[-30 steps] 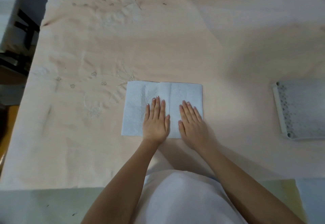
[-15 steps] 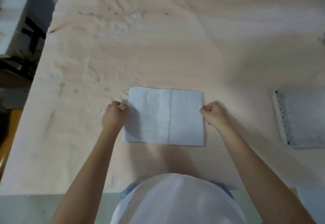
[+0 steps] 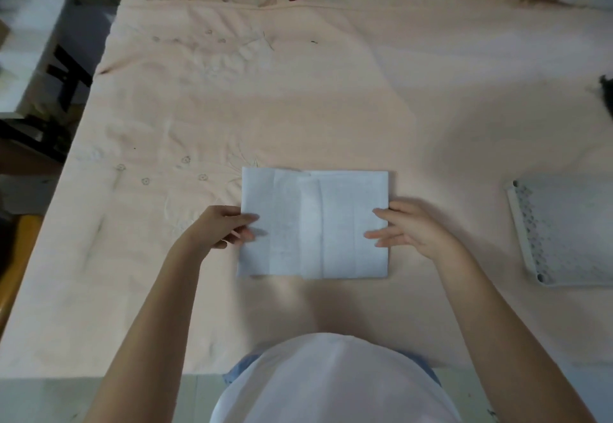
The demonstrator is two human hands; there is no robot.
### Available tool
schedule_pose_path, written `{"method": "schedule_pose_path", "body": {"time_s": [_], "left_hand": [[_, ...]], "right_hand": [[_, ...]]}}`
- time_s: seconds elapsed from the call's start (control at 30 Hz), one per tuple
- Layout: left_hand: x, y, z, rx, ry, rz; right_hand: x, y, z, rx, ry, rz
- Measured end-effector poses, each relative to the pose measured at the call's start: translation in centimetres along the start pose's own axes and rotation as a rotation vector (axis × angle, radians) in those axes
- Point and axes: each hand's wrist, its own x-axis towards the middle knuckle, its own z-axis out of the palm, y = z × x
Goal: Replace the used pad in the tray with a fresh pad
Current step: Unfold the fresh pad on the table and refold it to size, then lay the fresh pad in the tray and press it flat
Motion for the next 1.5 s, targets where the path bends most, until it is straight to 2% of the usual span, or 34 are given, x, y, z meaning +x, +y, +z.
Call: {"method": "schedule_pose_path", "body": {"time_s": [0.1, 0.27, 0.4, 0.5, 0.57, 0.63, 0.77, 0.83, 0.9, 0.97, 1.07, 1.27, 1.5], "left_hand": [[-1.8, 0.0, -0.6, -0.221, -0.026, 0.106], [-3.7, -1.4, -1.0, -0.458, -0.089, 0.275], [-3.8, -2.7, 0.1, -0.61, -0.103, 0.186], [-3.3, -3.7, 1.7, -0.582, -0.096, 0.092], [-2.7, -4.8, 3.0, -0.511, -0.047, 0.043], [-2.3, -5.9, 3.7, -0.504, -0.005, 0.069], [-2.0, -5.9, 4.1, -0.508, 0.107, 0.076], [-2.0, -5.7, 4.6, -0.452, 0.11, 0.043], [-2.1, -5.7, 5.2, -0.394, 0.036, 0.032], [-2.2, -5.7, 5.6, -0.37, -0.026, 0.063], [-1.8, -6.1, 5.9, -0.395, -0.015, 0.123], [-1.6, -6.6, 5.7, -0.499, 0.062, 0.212], [-1.8, -6.8, 5.3, -0.619, -0.043, 0.234]], "right_hand": [[-1.7, -0.9, -0.3, 0.073, 0.017, -0.156], [-5.5, -1.8, -0.6, 0.34, -0.018, -0.284], [-5.7, -0.7, -0.7, 0.215, 0.011, -0.297], [-4.3, 2.4, -0.3, 0.161, 0.09, -0.236], [-3.3, 5.3, -0.1, 0.143, 0.166, -0.282], [-2.4, 7.7, -0.1, 0.102, 0.221, -0.306], [-1.6, 8.9, 0.2, 0.165, 0.37, -0.232], [-1.1, 8.6, 0.3, 0.074, 0.339, -0.229], [-1.0, 7.8, 0.4, 0.001, 0.241, -0.196], [-0.8, 7.2, 0.3, 0.012, 0.13, -0.124], [-0.7, 6.9, 0.5, 0.023, -0.015, -0.016], [-1.2, 7.2, 1.8, 0.081, 0.108, -0.089], [-3.1, 7.5, 2.0, 0.174, 0.127, -0.149]]}}
